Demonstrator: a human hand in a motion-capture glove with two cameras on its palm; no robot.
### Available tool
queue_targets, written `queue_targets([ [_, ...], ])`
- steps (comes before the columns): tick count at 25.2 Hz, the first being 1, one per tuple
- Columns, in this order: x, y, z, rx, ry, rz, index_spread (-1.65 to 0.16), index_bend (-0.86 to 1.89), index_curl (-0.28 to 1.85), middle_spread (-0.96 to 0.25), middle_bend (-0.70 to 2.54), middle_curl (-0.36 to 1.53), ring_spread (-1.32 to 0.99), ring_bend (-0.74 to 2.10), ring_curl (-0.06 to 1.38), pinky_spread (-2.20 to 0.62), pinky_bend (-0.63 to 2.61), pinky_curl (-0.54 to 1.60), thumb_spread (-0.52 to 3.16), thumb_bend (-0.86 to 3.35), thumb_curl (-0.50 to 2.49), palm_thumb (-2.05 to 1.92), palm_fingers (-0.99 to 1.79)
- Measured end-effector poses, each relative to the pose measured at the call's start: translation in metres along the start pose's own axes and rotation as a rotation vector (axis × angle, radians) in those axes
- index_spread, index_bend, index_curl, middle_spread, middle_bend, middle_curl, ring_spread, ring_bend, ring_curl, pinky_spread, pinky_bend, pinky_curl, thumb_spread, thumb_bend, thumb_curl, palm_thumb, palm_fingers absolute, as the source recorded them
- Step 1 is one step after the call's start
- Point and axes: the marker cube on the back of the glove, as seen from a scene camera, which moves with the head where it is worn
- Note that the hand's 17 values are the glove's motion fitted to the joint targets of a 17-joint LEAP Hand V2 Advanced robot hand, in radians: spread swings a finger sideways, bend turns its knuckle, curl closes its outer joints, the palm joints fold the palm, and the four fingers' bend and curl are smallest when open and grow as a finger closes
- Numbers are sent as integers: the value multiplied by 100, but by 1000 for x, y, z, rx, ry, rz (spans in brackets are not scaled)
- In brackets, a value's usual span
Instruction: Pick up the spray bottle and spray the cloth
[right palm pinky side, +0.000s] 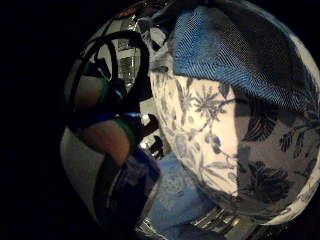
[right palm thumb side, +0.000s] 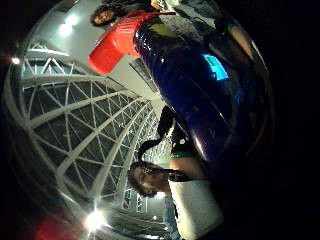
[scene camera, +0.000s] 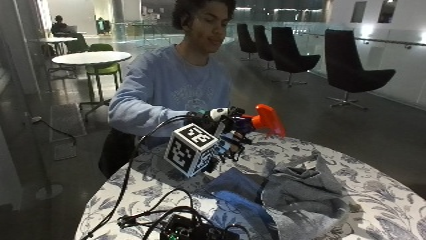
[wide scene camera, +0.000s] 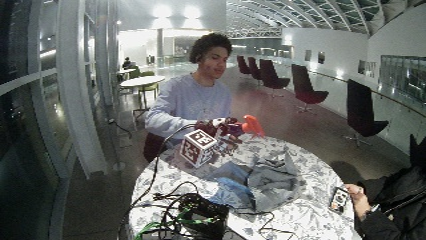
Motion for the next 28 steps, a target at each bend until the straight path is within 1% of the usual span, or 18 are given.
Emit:
queue_targets([
  [11,15,-5,5,17,-8,80,-22,6,15,0,28,45,4,68,42,24,44,38,109,-2,49,64,102],
  [28,21,-4,8,37,-8,126,-21,6,15,1,28,45,4,68,42,24,44,37,110,-2,48,64,102],
])
